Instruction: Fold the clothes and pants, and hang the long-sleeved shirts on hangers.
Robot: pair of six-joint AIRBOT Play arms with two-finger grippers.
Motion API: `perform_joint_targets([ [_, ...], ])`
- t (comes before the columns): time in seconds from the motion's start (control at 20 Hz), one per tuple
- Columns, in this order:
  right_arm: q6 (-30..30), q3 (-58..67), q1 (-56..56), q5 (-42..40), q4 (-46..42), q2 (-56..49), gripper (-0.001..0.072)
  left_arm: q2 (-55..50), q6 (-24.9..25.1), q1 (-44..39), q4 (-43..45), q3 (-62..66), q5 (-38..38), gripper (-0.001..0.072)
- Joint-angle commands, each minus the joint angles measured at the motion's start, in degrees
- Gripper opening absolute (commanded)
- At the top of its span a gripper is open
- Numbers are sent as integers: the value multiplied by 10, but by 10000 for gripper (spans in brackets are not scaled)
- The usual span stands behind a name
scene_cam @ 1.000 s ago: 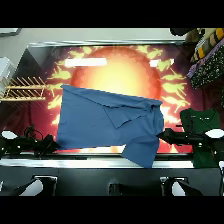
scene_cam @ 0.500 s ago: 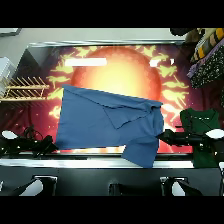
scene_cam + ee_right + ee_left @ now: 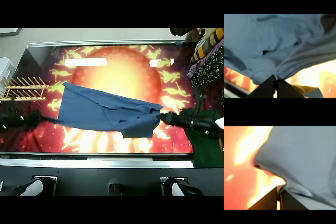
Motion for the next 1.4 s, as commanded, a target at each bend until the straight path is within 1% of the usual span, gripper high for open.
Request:
perform_joint_targets([
  [0.0, 31, 136, 70, -54, -3, 3, 26, 7, 1, -37, -36, 171, -14, 13],
  [0.05, 46, 184, 82, -47, -16, 3, 26, 11, -4, -47, -36, 226, -21, 13],
  [0.15, 69, 286, 94, -17, -29, 7, 26, 27, -29, -61, -36, 340, -30, 13],
  [0.3, 113, 439, 94, 28, -57, 39, 26, 69, -67, -60, -31, 495, -33, 13],
  [0.4, 165, 518, 94, 34, -79, 79, 26, 110, -108, -58, -6, 563, -33, 13],
  [0.5, 219, 572, 94, 28, -125, 126, 26, 162, -162, -58, 53, 593, -33, 13],
  [0.65, 309, 608, 94, 4, -225, 183, 26, 243, -252, -58, 205, 597, -39, 13],
  [0.7, 335, 608, 94, -3, -252, 195, 26, 263, -273, -58, 254, 597, -47, 13],
  [0.8, 363, 608, 94, 5, -276, 195, 26, 276, -273, -58, 308, 597, -78, 12],
  [0.85, 372, 608, 94, 18, -278, 185, 26, 272, -268, -58, 314, 597, -101, 12],
  [0.95, 404, 607, 94, 63, -279, 149, 26, 242, -233, -58, 309, 586, -155, 12],
  [1.05, 433, 595, 94, 115, -283, 94, 26, 200, -189, -58, 281, 552, -183, 13],
  [1.15, 438, 559, 94, 143, -282, 32, 27, 144, -155, -58, 249, 497, -179, 12],
  [1.2, 437, 536, 94, 143, -282, 2, 27, 108, -147, -62, 240, 468, -171, 13],
  [1.25, 427, 506, 94, 130, -278, -27, 27, 74, -140, -70, 238, 440, -155, 13],
  [1.35, 402, 439, 95, 75, -268, -78, 27, -3, -124, -96, 238, 390, -94, 13],
])
